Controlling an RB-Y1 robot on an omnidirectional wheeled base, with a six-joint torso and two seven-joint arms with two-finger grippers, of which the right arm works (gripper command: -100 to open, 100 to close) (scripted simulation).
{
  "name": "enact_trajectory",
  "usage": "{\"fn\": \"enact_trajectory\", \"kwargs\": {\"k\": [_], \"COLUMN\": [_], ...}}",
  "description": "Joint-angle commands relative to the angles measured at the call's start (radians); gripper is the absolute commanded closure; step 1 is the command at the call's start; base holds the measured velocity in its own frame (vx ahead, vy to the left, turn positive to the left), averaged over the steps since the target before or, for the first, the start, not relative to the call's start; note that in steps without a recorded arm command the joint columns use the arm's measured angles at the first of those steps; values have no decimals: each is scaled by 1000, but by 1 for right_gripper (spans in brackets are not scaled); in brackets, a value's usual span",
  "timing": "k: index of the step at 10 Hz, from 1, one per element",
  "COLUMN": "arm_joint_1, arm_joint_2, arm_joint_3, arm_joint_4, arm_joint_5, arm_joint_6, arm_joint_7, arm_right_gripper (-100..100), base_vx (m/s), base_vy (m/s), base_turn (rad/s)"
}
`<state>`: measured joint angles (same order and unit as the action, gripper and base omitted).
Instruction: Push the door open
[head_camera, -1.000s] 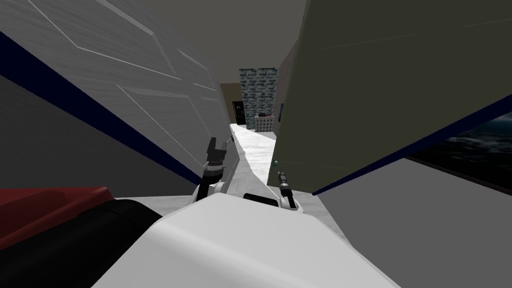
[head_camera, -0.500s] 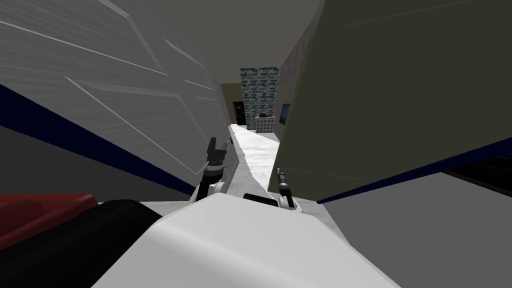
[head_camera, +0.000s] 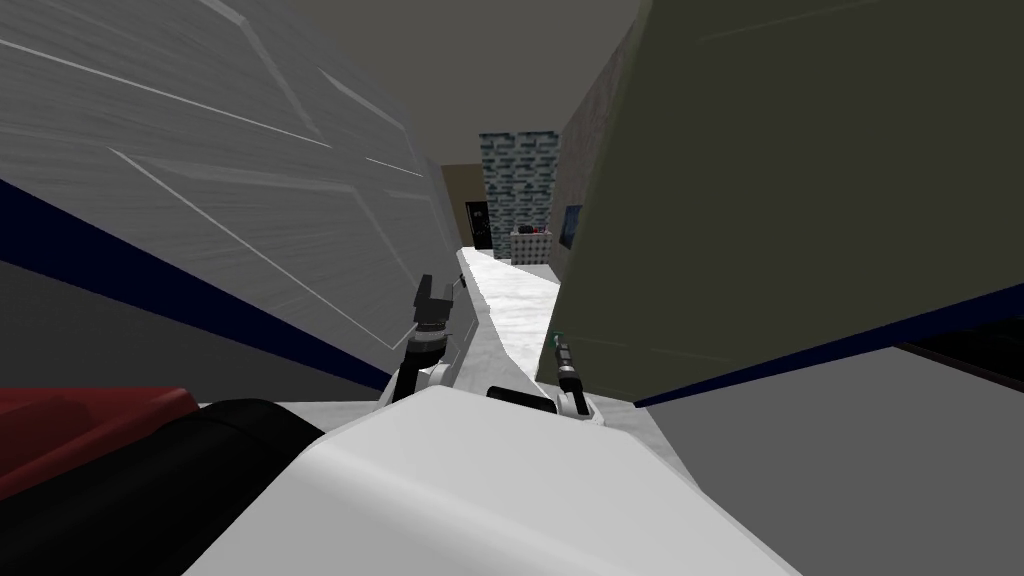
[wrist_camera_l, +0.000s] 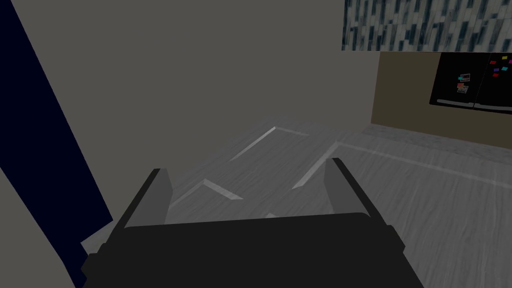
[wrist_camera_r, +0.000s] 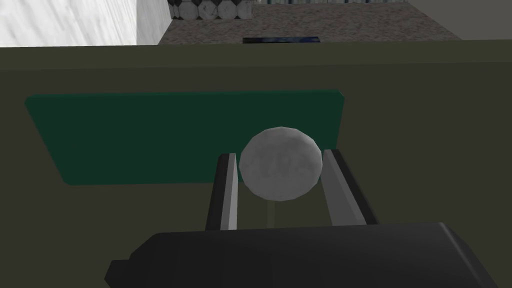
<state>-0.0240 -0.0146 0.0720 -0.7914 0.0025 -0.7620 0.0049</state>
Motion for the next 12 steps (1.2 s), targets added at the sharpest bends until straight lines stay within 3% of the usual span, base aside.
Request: {"fn": "enact_trajectory", "kwargs": {"k": [1, 8, 10, 12], "arm_joint_1": [0, -3, -3, -6], "arm_joint_2": [0, -37, -37, -50], "arm_joint_3": [-1, -48, -48, -75], "arm_joint_4": [-1, 6, 6, 9], "arm_joint_5": [-1, -24, -24, -37], "arm_joint_6": [-2, 1, 1, 1], "arm_joint_7": [-1, 12, 12, 18], "arm_right_gripper": [100, 100, 100, 100], "base_vx": [-6, 124, 97, 153], "base_vy": [1, 40, 24, 49], "base_turn": [-2, -28, -17, -75]}}
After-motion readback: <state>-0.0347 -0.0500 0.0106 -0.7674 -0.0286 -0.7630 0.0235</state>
